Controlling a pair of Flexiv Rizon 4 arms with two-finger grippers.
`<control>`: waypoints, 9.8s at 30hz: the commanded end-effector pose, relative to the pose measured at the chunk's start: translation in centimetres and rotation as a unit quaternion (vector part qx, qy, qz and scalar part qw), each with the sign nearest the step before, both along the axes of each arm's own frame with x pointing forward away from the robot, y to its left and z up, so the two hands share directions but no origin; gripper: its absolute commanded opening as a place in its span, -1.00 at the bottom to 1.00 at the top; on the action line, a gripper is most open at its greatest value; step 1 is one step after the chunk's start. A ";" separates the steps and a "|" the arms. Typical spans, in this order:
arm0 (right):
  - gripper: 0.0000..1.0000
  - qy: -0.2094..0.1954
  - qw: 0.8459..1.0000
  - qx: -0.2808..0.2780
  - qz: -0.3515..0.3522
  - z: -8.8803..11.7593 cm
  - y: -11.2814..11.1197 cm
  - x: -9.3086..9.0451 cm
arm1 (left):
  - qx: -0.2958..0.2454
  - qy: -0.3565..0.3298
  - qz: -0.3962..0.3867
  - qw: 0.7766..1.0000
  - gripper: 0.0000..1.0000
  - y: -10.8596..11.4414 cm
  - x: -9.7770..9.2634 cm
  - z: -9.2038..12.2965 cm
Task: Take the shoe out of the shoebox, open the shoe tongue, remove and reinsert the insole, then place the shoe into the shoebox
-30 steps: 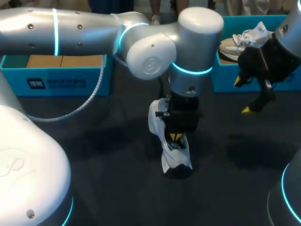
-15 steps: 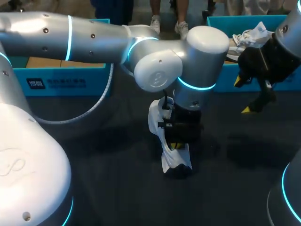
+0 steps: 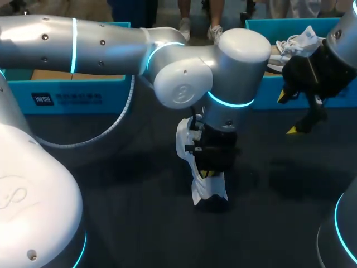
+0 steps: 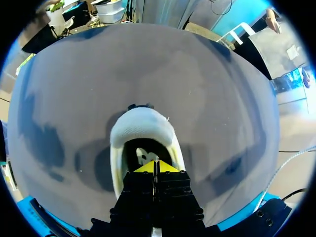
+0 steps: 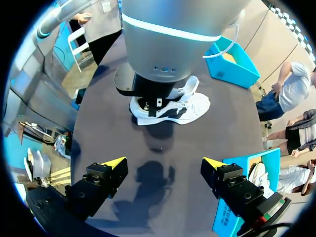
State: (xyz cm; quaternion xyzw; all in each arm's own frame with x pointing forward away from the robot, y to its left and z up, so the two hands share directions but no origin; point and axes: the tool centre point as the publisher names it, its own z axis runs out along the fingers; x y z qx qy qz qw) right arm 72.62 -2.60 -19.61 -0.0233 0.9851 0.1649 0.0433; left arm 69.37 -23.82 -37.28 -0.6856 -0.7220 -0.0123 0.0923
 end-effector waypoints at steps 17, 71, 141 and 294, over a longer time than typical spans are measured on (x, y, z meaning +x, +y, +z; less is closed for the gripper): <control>1.00 0.000 1.000 0.000 0.000 -0.1 0.0 0.0 | -0.022 -0.026 0.030 0.999 -1.00 -0.1 -0.7 -4.3; 1.00 0.000 1.000 0.000 0.000 -0.1 0.0 0.0 | -0.063 -0.195 0.095 0.974 1.00 0.4 6.0 1.6; 1.00 0.000 1.000 0.000 0.000 -0.1 0.0 0.0 | -0.102 -0.144 -0.019 0.984 -0.19 0.2 10.2 3.3; 1.00 0.000 1.000 0.000 0.000 -0.1 0.0 0.0 | -0.112 -0.073 0.706 0.695 1.00 -0.9 -5.6 2.2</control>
